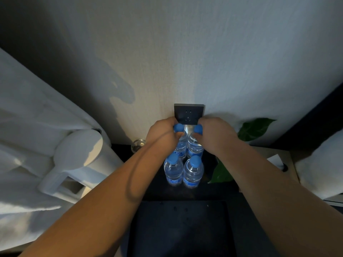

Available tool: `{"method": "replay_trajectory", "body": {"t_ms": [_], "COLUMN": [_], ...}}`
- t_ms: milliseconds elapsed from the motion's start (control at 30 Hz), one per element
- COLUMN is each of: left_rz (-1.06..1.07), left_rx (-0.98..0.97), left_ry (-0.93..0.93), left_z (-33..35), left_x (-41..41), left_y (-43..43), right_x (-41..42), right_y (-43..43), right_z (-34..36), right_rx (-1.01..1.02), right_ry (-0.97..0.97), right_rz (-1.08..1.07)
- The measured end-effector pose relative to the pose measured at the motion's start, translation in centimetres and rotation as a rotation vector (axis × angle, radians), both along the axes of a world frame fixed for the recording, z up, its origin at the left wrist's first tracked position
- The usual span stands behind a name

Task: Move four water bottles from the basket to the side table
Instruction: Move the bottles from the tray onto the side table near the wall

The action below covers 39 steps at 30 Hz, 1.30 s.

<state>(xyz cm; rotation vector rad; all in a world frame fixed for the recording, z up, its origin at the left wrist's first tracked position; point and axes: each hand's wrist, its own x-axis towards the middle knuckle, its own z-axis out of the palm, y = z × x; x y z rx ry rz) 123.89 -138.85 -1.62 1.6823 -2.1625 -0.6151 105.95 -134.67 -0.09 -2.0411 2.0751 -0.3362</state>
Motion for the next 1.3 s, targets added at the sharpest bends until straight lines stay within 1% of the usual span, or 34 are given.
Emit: {"method": "replay_trajectory", "body": {"t_ms": [167, 333, 467, 567, 700, 833, 933, 1133, 1233, 1300], "left_rz": [0.027, 0.048, 0.037, 0.019, 0.009, 0.014, 0.036, 0.042, 0.033, 0.03], "left_rx": [-0.01, -0.02, 0.01, 0.028, 0.032, 0.042, 0.06, 0.066, 0.065, 0.071], "left_ry": [0.01, 0.036, 0.058, 0.079, 0.061, 0.0, 0.006, 0.017, 0.001, -0.009], "left_z": [0.0, -0.3, -0.3, -0.4, -0.4, -0.3, -0.2, -0.3, -0.1, -0.1], "left_x": [0.0, 0.0, 0.0, 0.1, 0.1, -0.2, -0.2, 0.0, 0.1, 0.0], "left_y": [0.4, 0.2, -0.2, -0.5, -0.7, -0.9, -1.0, -1.0, -0.9, -0.9], "right_x": [0.2, 0.5, 0.2, 0.0, -0.2, -0.3, -0.3, 0.0, 0.1, 0.1], "right_y": [0.2, 0.6, 1.0, 1.0, 1.0, 1.0, 0.9, 0.7, 0.8, 0.9], "right_z": [-0.2, -0.3, -0.2, -0.3, -0.5, -0.8, -0.7, -0.9, -1.0, -1.1], "right_rx": [0.033, -0.002, -0.005, -0.001, -0.017, -0.034, -0.047, -0.067, -0.081, -0.1], "right_ry": [-0.033, -0.071, -0.151, -0.139, -0.136, -0.059, -0.029, -0.018, -0.008, -0.043], "right_rz": [-0.093, -0.061, -0.069, -0.054, -0.04, 0.006, 0.016, -0.091, -0.09, -0.086]}}
